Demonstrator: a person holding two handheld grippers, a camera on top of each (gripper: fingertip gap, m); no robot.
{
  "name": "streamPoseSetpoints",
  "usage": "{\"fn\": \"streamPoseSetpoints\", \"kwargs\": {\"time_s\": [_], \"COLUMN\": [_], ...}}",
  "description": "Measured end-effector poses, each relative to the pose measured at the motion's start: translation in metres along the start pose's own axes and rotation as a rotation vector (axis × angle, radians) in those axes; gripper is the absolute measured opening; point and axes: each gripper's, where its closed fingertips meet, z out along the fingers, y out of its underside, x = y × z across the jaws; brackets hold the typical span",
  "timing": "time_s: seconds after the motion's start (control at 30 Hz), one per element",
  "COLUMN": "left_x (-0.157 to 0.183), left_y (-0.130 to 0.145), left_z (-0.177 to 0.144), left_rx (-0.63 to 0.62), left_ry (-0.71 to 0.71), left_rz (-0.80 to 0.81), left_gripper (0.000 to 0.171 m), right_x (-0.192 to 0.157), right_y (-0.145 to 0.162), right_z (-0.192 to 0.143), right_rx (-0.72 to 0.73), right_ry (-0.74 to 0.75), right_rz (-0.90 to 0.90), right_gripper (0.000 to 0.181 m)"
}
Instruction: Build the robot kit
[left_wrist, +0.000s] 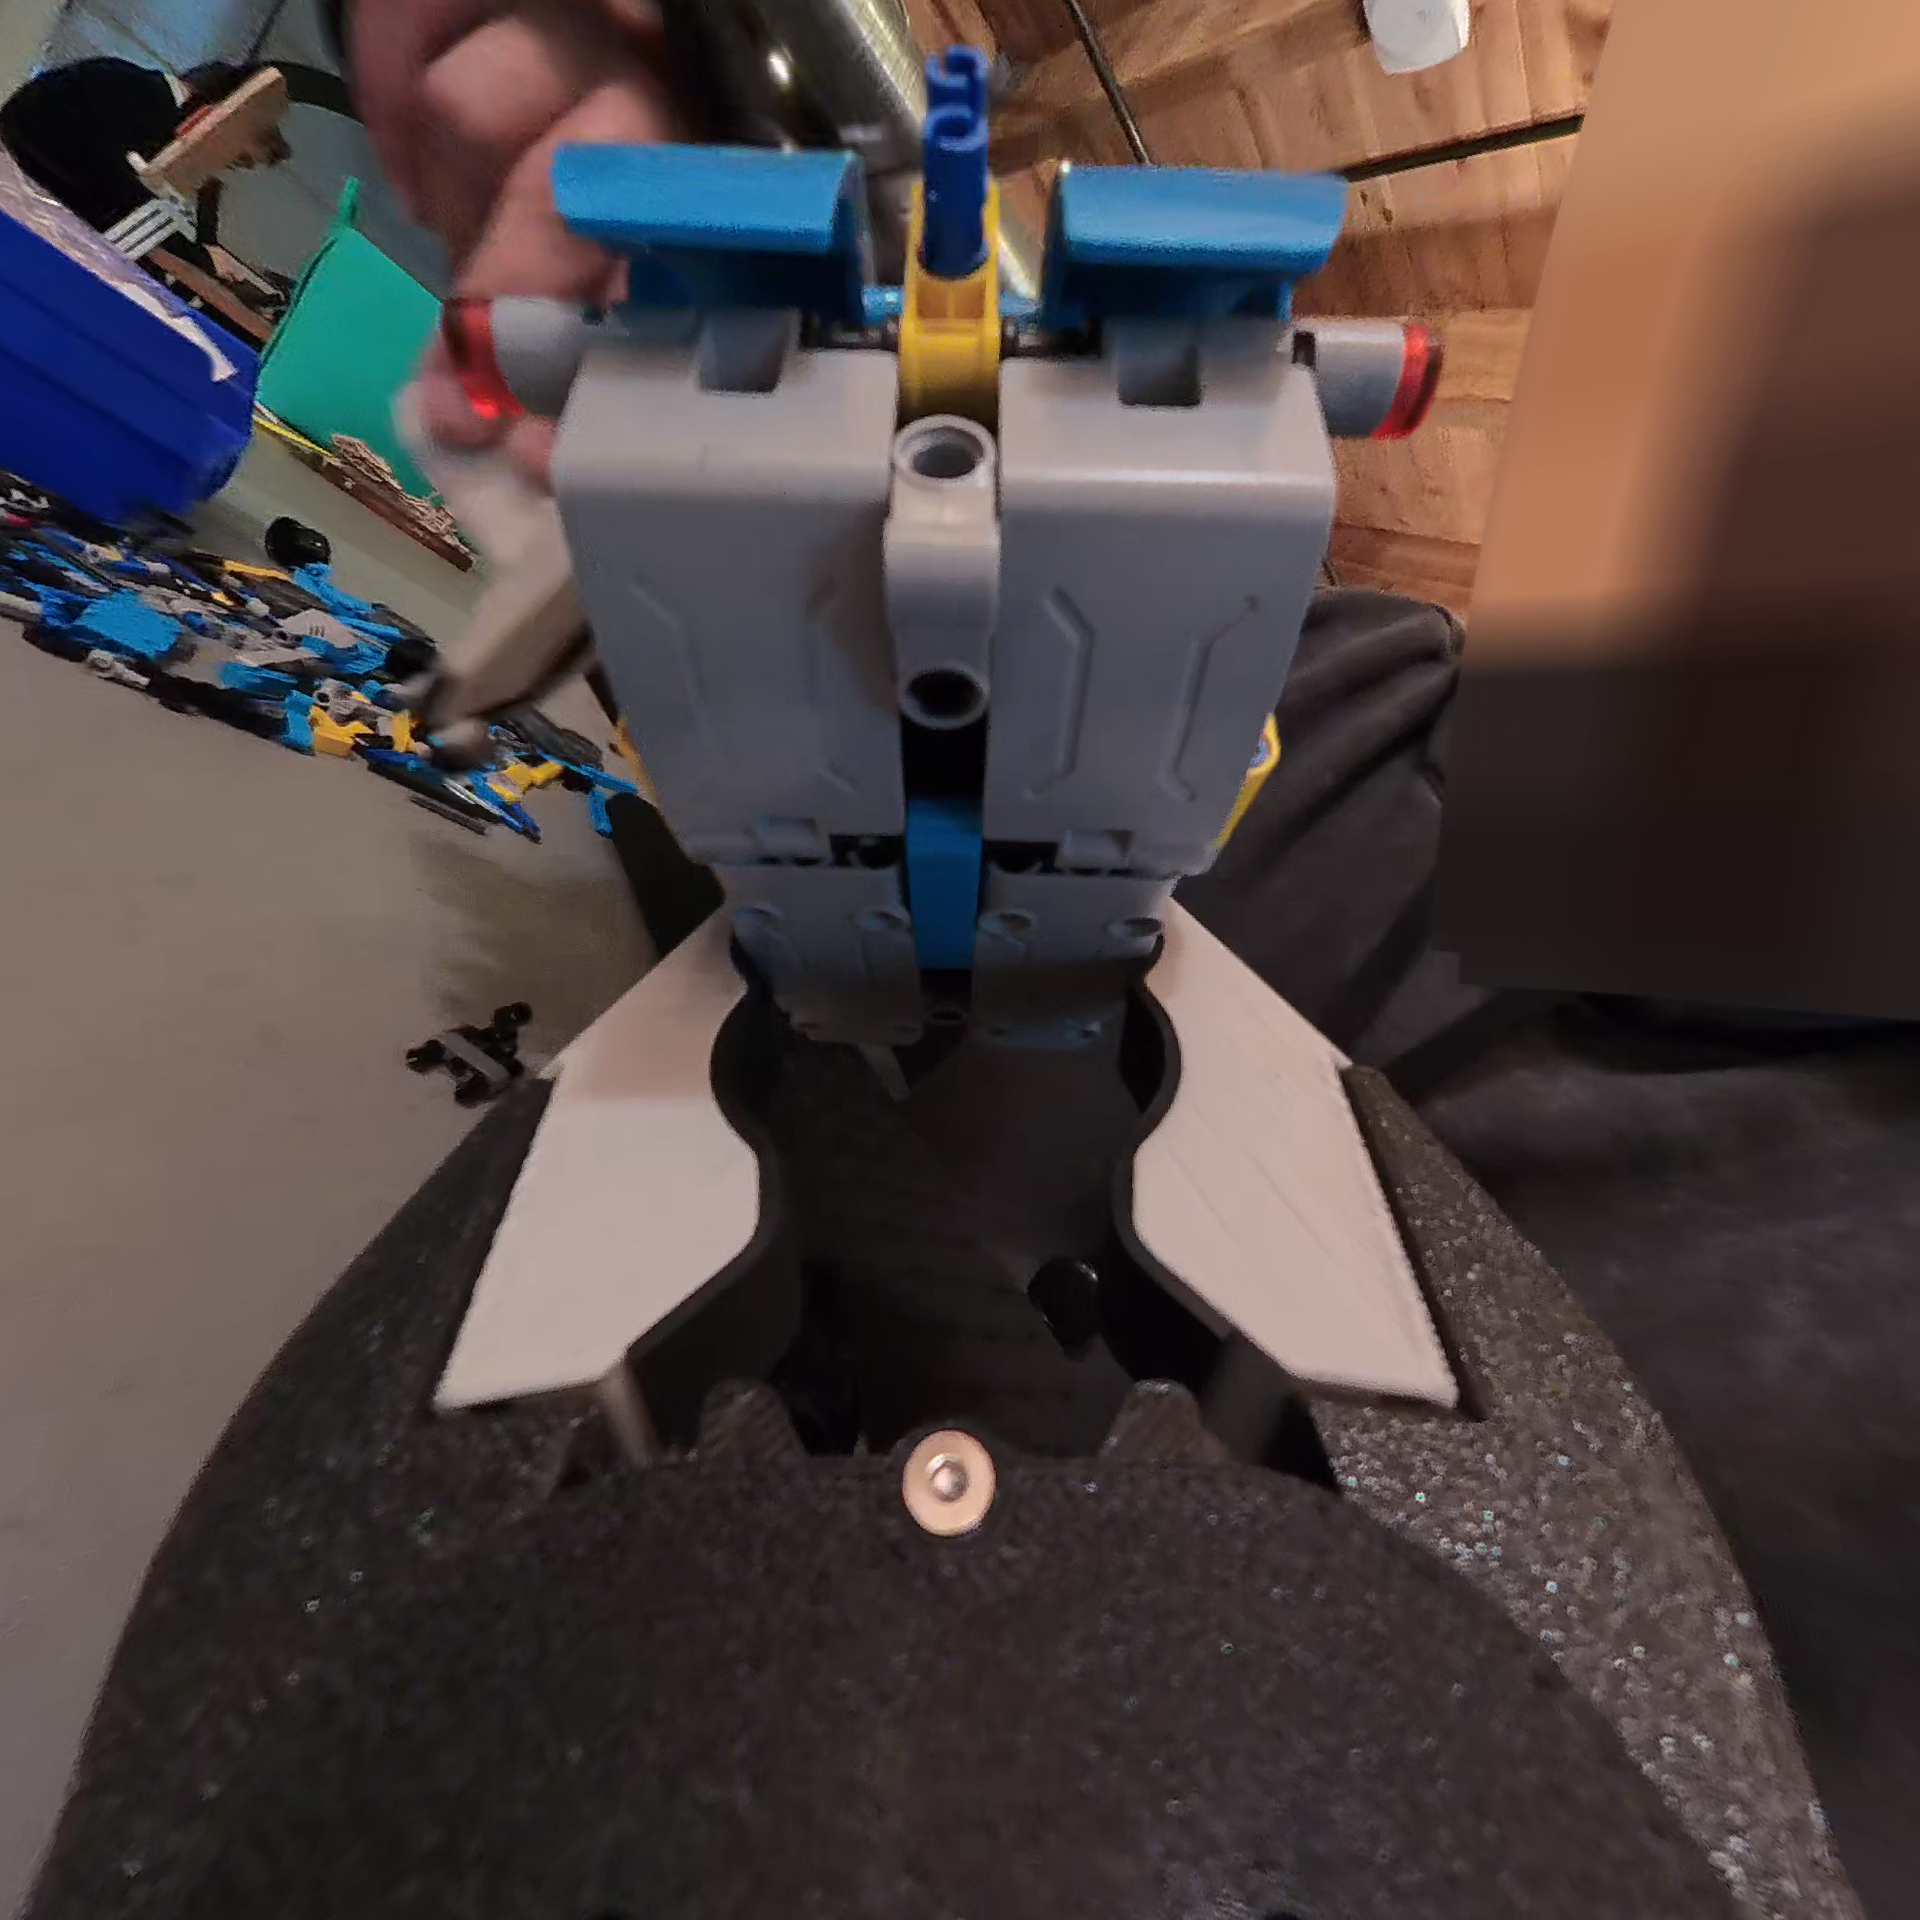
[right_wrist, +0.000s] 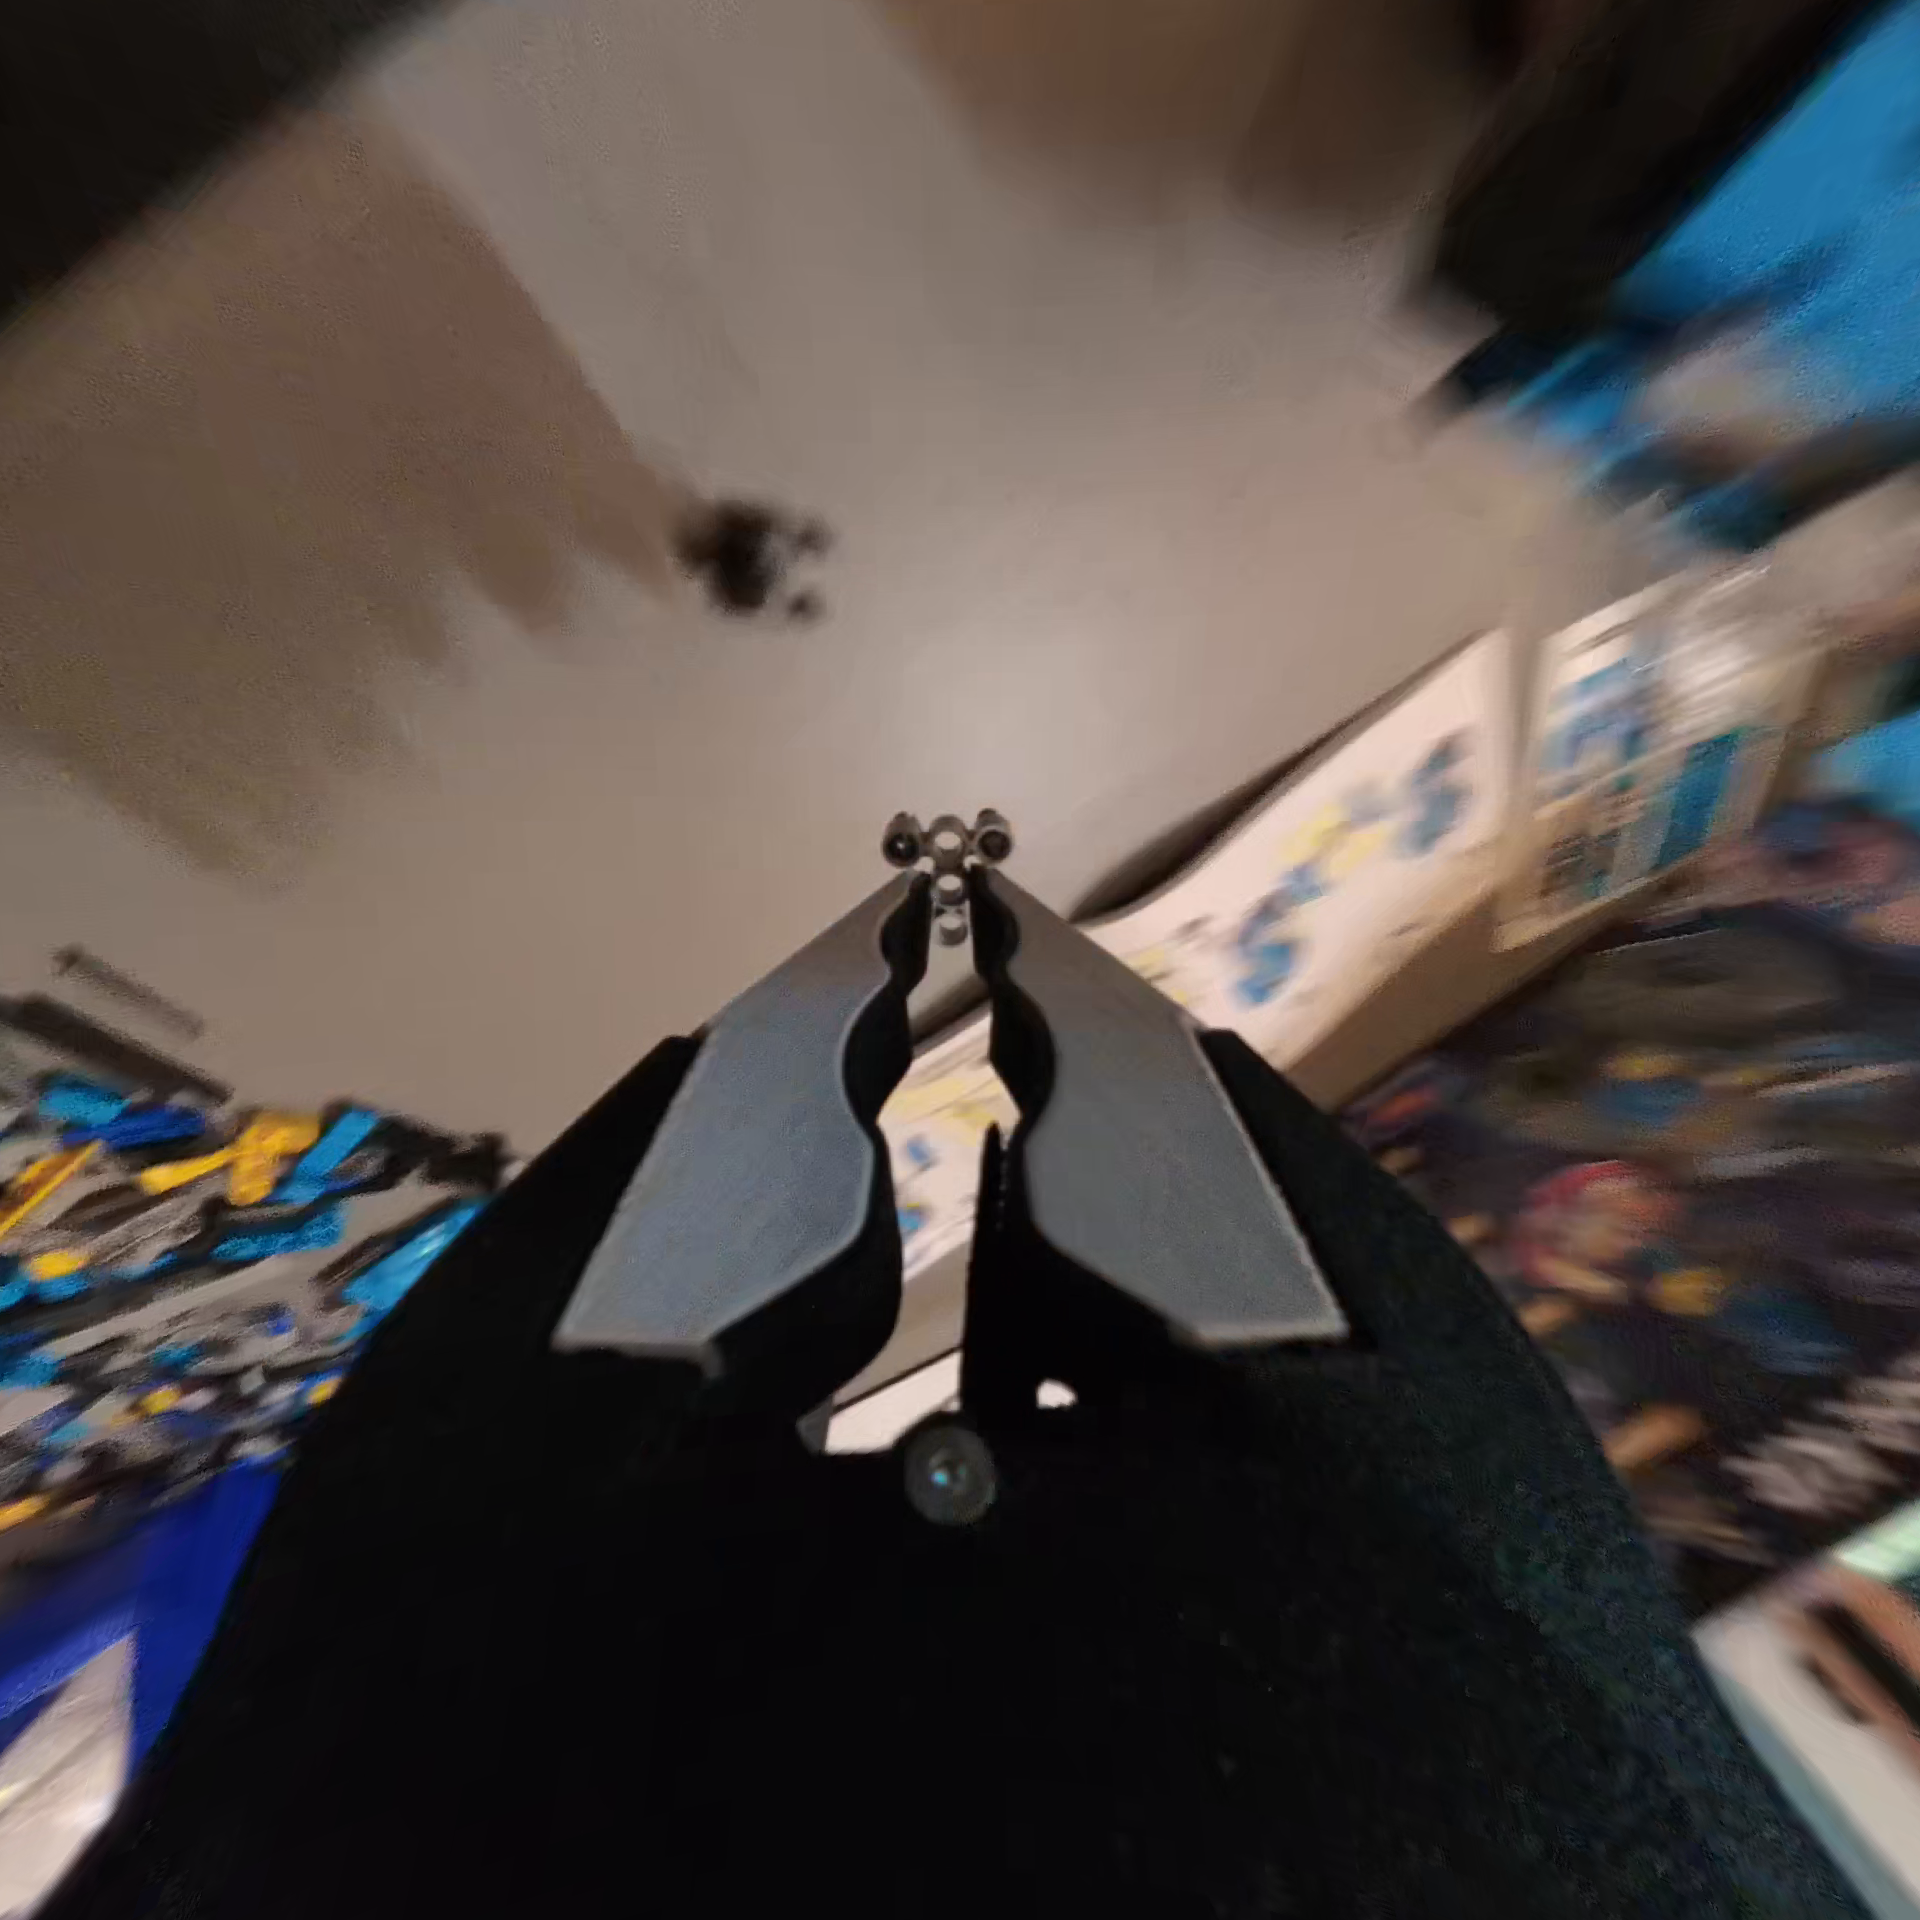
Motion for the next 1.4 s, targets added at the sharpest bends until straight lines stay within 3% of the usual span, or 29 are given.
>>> {"fn": "streamPoseSetpoints", "kwargs": {"time_s": [0.07,0.13,0.3,0.5,0.57,0.73,0.93,1.03,1.13,1.4], "left_x": [-0.002,-0.003,-0.003,-0.002,-0.002,-0.002,-0.004,-0.004,-0.003,-0.003], "left_y": [0.001,0.004,0.009,0.011,0.013,0.012,0.012,0.012,0.013,0.015], "left_z": [0.001,0.003,0.005,0.007,0.008,0.007,0.008,0.009,0.009,0.01], "left_rx": [-0.004,-0.02,-0.044,-0.055,-0.063,-0.056,-0.054,-0.053,-0.053,-0.064], "left_ry": [-0.008,-0.015,-0.023,-0.019,-0.018,-0.024,-0.024,-0.02,-0.017,-0.019], "left_rz": [-0.001,0.007,0.014,0.008,0.01,0.009,0.0,-0.007,-0.009,-0.005], "left_gripper": [0.066,0.066,0.065,0.065,0.065,0.065,0.065,0.065,0.065,0.065], "right_x": [-0.041,-0.072,-0.109,-0.116,-0.118,-0.113,-0.099,-0.112,-0.109,-0.117], "right_y": [0.043,0.063,0.056,0.056,0.054,0.056,0.056,0.054,0.052,0.055], "right_z": [0.028,0.043,0.049,0.057,0.055,0.035,0.022,0.035,0.04,0.048], "right_rx": [-0.094,-0.107,0.009,0.037,0.038,0.02,0.173,0.233,0.307,0.285], "right_ry": [-0.131,-0.22,-0.392,-0.408,-0.407,-0.304,0.083,0.148,0.221,0.073], "right_rz": [0.009,0.004,0.191,0.262,0.305,0.542,1.286,1.532,1.626,1.78], "right_gripper": [0.007,0.007,0.007,0.008,0.019,0.037,0.052,0.038,0.031,0.026]}}
